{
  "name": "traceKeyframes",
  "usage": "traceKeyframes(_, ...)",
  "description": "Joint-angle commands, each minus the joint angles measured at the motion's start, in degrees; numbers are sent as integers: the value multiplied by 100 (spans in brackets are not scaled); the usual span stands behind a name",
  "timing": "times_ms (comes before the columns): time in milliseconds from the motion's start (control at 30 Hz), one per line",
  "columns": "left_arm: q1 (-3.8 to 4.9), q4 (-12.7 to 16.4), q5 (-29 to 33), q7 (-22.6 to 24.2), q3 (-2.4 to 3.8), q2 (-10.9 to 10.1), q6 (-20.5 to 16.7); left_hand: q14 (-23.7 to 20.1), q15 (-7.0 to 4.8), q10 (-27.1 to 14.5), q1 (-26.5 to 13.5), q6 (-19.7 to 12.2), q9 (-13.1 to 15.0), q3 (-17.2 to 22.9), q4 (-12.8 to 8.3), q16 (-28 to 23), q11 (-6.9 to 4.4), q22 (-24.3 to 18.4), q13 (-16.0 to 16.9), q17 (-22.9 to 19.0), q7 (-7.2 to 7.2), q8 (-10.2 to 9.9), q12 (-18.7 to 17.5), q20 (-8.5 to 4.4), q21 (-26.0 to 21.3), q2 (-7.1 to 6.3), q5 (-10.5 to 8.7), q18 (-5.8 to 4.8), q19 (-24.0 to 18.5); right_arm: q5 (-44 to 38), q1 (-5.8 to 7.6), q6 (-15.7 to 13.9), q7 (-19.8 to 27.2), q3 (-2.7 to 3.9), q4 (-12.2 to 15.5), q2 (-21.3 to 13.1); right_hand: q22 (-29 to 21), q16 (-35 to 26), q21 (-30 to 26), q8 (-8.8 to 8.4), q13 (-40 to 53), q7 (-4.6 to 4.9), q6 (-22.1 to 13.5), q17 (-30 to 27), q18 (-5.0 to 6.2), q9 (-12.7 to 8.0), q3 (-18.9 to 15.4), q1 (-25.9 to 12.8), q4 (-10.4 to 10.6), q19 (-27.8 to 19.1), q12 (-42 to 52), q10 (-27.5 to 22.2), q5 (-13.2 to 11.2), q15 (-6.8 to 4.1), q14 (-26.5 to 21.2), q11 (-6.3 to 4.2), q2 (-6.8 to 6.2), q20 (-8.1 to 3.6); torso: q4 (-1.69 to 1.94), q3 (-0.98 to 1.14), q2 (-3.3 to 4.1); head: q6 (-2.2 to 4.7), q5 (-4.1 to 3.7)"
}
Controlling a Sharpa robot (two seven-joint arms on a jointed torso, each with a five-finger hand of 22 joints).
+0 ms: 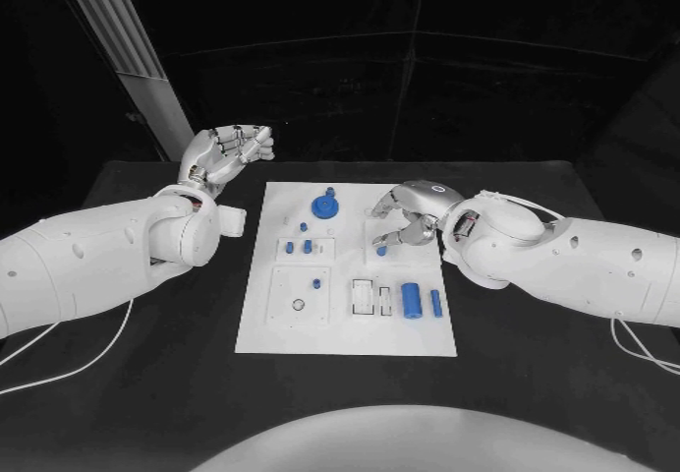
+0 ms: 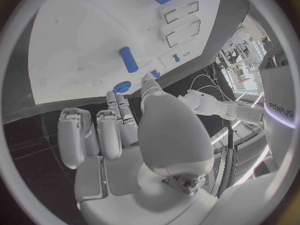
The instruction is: Assemble the parts on the task board
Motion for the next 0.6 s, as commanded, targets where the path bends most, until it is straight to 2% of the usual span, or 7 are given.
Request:
traceKeyframes(33,5,4,-3,939,3,-7,71,-28,5,-45,18,-42,-5,-33,-10,39,16,-9,-8,-12,259,29,32,1,-29,64,23,30,52,-191,5,277,-161,3,12,11,1339,-38,-31,45,12,10,46,160,-13,8,48,-60,4,365,51,52,-15,34,348,23,-49,36,2,1,-4,1,-5)
traceKeyframes(200,3,3,-3,937,3,-13,71,-28,5,-45,18,-42,-5,-33,-10,39,16,-9,-8,-12,259,29,32,1,-29,64,23,30,52,-196,0,476,-263,2,4,36,1330,-54,-55,71,27,18,103,107,-6,13,75,-134,1,353,148,162,-16,55,337,28,-71,61,2,-1,-6,-3,-12)
traceKeyframes(300,2,4,-3,936,3,-14,71,-28,5,-45,18,-42,-5,-33,-10,39,16,-9,-8,-12,259,29,32,1,-29,64,23,30,52,-196,-2,599,-331,2,-19,61,1328,-61,-61,46,33,-3,67,84,-3,-2,95,-116,-13,350,218,271,-18,39,331,5,-40,63,7,-4,-2,-1,-14)
traceKeyframes(500,2,7,-3,936,3,-21,69,-30,5,-48,18,-45,-5,-36,-10,43,16,-10,-9,-17,259,32,36,1,-30,67,23,30,52,-225,-11,633,-450,2,-39,108,1336,-52,-40,142,34,-127,275,94,-6,27,230,263,-160,360,358,588,-20,-62,336,-112,188,-7,2,-1,-1,19,-7)
traceKeyframes(600,2,10,-3,937,3,-24,67,-30,5,-48,18,-45,-5,-36,-10,43,16,-10,-9,-17,259,32,36,1,-30,67,23,30,52,-247,-14,706,-478,2,-49,132,1341,-46,-26,203,24,-199,426,107,-10,45,255,391,-205,367,402,757,-20,-119,341,-173,254,-52,7,-4,1,15,4)
